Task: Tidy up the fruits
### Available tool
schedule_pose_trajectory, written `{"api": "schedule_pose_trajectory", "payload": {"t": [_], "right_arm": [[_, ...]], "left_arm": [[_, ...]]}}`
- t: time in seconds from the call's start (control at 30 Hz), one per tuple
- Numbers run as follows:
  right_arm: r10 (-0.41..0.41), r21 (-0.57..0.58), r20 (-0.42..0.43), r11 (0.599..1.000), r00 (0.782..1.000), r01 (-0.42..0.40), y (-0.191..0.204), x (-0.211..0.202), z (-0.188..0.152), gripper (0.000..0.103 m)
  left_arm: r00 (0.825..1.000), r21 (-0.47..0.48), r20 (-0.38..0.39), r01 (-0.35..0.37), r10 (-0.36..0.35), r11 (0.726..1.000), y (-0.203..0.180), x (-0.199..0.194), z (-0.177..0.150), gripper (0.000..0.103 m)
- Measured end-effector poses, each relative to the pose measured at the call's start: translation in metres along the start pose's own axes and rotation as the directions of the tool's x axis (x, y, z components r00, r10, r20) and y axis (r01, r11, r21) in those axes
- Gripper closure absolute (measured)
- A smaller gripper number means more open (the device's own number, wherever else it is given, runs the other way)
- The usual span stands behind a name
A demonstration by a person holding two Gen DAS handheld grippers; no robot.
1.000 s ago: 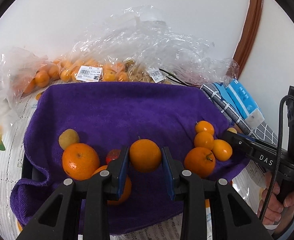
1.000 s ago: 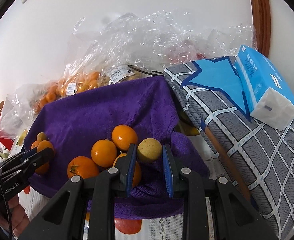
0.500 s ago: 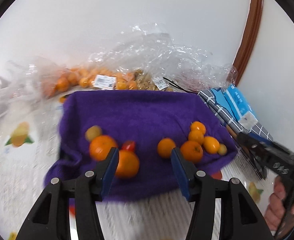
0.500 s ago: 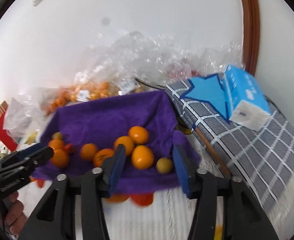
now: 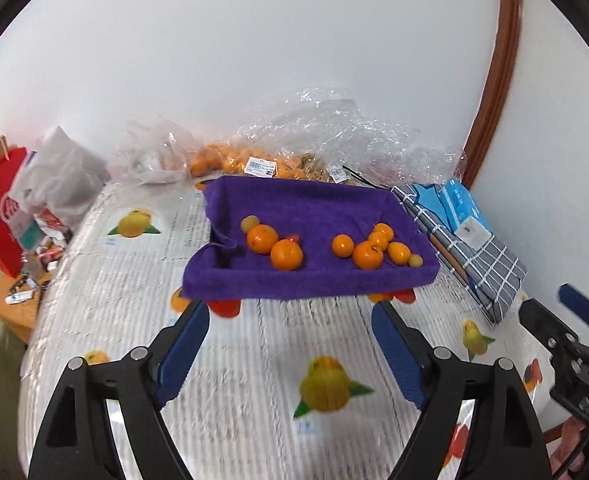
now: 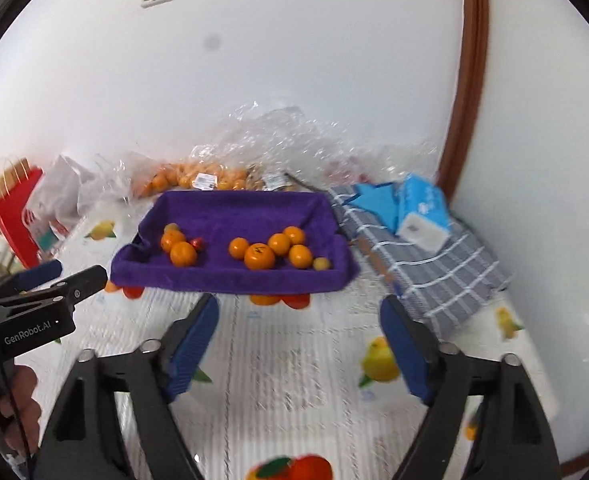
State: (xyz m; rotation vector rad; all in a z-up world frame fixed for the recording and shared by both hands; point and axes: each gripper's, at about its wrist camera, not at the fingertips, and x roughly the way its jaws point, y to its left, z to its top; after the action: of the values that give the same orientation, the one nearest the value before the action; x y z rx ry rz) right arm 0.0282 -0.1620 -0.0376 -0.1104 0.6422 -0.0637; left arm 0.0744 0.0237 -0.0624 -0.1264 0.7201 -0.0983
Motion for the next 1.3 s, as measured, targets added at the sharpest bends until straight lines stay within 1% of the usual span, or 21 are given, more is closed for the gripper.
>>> {"api": "schedule_pose_trajectory", "payload": {"t": [0.1,0.3,0.57,0.67,1.0,1.3], "right_arm": [[0.013,-0.005,0.03,1.0,0.999,-0.013,0.002,-0.025,-0.008,0.008],[0.056,0.052,0.02,0.997,0.998,-0.057,-0.007,-0.047,-0.018,0.007],[0.064,0.076,0.035,0.995,0.997,-0.066,-0.015,-0.064,-0.026,0.007],[0.06,0.082,0.042,0.995,0.997,-0.064,-0.02,-0.068,-0.027,0.007],[0.052,0.098,0.028,0.994,0.998,-0.055,-0.026,-0.068,-0.03,0.007],[0.056,0.082,0.03,0.995,0.998,-0.058,-0.021,-0.067,-0.03,0.007]], "left_arm": [[0.999,0.018,0.016,-0.033,0.032,0.999,-0.005,-0.016,-0.007,0.015],[0.998,0.029,0.05,-0.051,0.049,0.998,-0.012,-0.046,-0.017,0.012],[0.994,0.045,0.093,-0.068,0.064,0.997,-0.018,-0.069,-0.019,0.011],[0.992,0.05,0.105,-0.073,0.068,0.996,-0.022,-0.072,-0.019,0.011],[0.994,0.064,0.093,-0.07,0.064,0.996,-0.03,-0.07,-0.021,0.011],[0.993,0.056,0.101,-0.071,0.065,0.996,-0.028,-0.072,-0.021,0.01]]}}
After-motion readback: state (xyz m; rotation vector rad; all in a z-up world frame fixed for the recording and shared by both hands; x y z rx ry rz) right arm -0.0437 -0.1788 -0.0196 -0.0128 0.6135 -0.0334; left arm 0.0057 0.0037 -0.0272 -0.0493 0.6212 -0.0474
